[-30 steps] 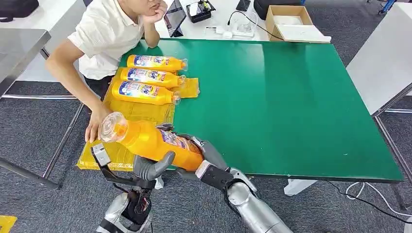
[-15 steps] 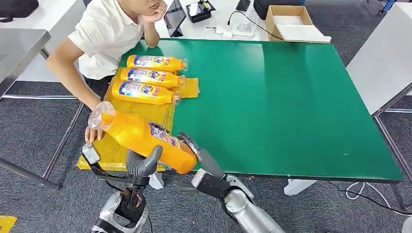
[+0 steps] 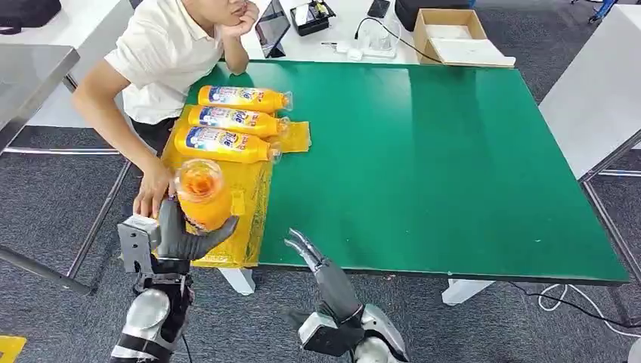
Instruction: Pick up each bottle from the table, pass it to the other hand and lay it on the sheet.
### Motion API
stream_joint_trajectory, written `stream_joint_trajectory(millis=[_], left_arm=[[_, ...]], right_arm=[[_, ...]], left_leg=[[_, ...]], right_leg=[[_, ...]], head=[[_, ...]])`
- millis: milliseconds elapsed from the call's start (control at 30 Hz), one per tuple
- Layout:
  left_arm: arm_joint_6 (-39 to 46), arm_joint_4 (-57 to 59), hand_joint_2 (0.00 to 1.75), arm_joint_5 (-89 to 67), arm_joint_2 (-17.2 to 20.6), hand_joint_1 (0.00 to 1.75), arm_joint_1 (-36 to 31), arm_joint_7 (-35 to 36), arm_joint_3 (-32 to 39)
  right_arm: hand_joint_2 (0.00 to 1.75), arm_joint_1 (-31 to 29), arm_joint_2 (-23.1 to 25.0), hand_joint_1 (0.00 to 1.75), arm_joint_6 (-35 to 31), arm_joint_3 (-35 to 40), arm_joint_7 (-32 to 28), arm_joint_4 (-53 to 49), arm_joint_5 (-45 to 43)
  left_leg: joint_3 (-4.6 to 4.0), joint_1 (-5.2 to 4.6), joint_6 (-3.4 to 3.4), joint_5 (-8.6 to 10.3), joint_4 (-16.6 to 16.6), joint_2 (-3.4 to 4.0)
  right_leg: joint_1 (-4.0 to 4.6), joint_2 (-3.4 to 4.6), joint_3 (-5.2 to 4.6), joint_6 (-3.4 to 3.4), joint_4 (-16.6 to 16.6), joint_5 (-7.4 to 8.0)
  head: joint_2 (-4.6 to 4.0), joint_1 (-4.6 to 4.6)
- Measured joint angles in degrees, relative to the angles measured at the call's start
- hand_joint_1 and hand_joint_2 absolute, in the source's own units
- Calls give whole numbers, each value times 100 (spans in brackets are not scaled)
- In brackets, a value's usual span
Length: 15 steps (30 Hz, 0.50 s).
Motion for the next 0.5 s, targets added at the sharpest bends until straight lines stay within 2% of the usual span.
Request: stream_joint_trajectory(millis=[133,500], left_arm=[[581,-77,175,-1698,44,175,-212,379,138],[736,-96,175,-2463,57,175,-488,632,223]], right_arm=[[0,181,-15,0,109,-191,-13,-335,-65],[0,341,-24,0,142,-346,-28,-674,-48]], left_leg=[[2,0,0,0,0,0],[2,0,0,0,0,0]], right_leg=[[0,0,2,0,0,0],[0,0,-1,0,0,0]], head=[[0,0],[0,2]])
